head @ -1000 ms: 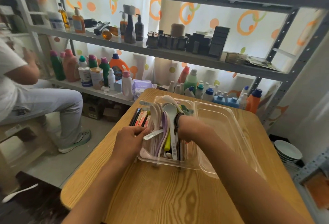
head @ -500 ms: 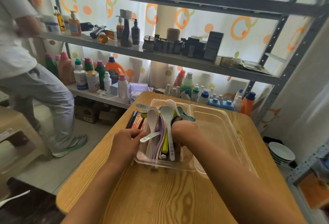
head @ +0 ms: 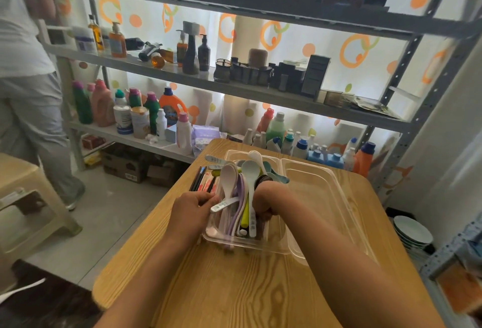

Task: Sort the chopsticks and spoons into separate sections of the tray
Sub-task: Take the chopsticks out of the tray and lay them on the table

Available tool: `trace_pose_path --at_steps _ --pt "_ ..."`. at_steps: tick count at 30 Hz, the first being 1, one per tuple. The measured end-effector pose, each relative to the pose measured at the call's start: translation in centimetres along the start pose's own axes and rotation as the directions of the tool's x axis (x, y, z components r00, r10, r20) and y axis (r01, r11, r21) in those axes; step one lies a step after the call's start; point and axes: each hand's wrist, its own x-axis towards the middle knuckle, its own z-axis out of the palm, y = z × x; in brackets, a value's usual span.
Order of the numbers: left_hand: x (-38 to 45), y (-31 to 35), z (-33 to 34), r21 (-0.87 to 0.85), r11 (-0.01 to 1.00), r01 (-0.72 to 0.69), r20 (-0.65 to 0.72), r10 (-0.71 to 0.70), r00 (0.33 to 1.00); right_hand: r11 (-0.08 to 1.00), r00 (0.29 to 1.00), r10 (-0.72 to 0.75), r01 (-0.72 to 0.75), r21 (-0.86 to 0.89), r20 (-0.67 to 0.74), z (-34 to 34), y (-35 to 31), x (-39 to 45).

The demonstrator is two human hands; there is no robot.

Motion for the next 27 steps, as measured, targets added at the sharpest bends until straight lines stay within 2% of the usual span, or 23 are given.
trace_pose_path --at_steps 4,11,12,14,16,19,21,23,27 --pt "0.9 0.6 -0.8 0.093 0.995 0.037 0.068 -0.043 0.997 0.986 0.998 0.032 -0.04 0.163 0.05 -1.2 1.0 -0.7" --pt "1.7 1.8 -1.3 0.193 0.978 0.077 0.115 -0.101 0.988 0.848 0.998 0.024 -0.052 0.528 0.06 -1.9 3.9 -3.7" --pt "1.6 1.9 -1.3 0.207 0.976 0.072 0.114 -0.097 0.989 0.798 0.998 0.021 -0.048 0.601 0.053 -1.8 4.4 -4.2" --pt "1.6 2.2 -1.2 0.236 0.969 0.073 0.108 -0.1 0.989 0.626 0.999 0.003 -0.04 0.779 0.048 -1.3 5.1 -5.9" --pt "1.5 2.6 -1.2 0.255 0.963 0.087 0.115 -0.12 0.986 0.466 1.0 -0.003 -0.021 0.884 0.025 -0.5 5.5 -8.0" --pt "1.5 3.5 -1.4 0.297 0.951 0.086 0.102 -0.122 0.987 0.355 0.998 0.014 0.054 0.933 -0.064 0.4 5.6 -10.1" --pt "1.2 4.6 -1.7 0.3 0.953 0.045 0.061 -0.066 0.996 0.299 0.988 0.044 0.13 0.945 -0.15 0.5 5.1 -10.5" --pt "0.6 6.2 -2.0 0.216 0.976 0.009 0.047 -0.019 0.999 0.284 0.961 0.091 0.225 0.932 -0.26 0.3 4.3 -10.3" --pt "-1.5 9.7 -2.9 -0.065 0.998 -0.028 0.17 0.039 0.985 0.3 0.893 0.099 0.393 0.869 -0.438 0.3 2.4 -9.8"
